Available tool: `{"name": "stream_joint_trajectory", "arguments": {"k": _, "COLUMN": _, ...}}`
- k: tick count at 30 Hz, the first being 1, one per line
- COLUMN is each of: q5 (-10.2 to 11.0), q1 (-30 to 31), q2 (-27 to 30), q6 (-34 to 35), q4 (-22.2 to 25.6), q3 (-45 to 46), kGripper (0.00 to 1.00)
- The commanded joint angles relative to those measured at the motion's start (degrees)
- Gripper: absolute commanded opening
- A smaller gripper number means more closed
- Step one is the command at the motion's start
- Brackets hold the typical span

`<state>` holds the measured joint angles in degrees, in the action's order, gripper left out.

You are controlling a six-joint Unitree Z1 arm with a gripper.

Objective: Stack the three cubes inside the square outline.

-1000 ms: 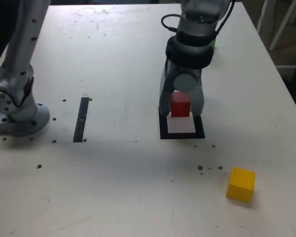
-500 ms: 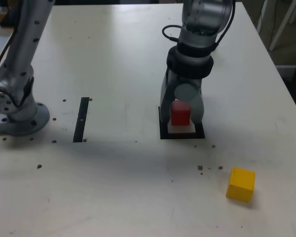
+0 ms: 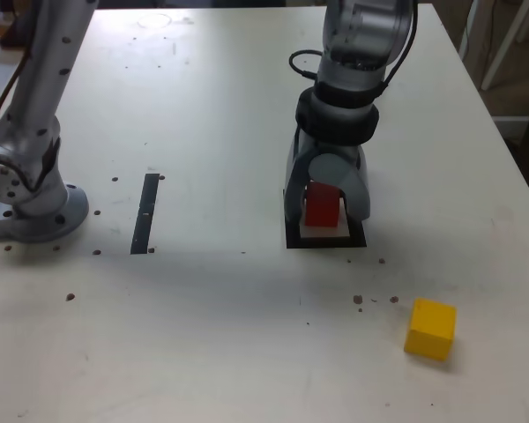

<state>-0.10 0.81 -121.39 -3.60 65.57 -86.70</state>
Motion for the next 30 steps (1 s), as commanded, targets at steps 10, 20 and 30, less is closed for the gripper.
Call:
{"name": "stream_joint_trajectory", "arguments": {"k": 10, "q5": 2.1, "q1": 0.6, "q2": 7.5, "q6": 0.6, "q4": 0.4, "q3": 2.1, "kGripper": 1.00}}
{"name": "stream_joint_trajectory", "arguments": {"k": 20, "q5": 5.7, "q1": 6.7, "q2": 7.2, "q6": 4.3, "q4": 10.6, "q3": -9.2, "kGripper": 1.00}}
{"name": "stream_joint_trajectory", "arguments": {"k": 30, "q5": 4.7, "q1": 12.8, "q2": -2.4, "q6": 5.0, "q4": 17.0, "q3": -26.1, "kGripper": 1.00}}
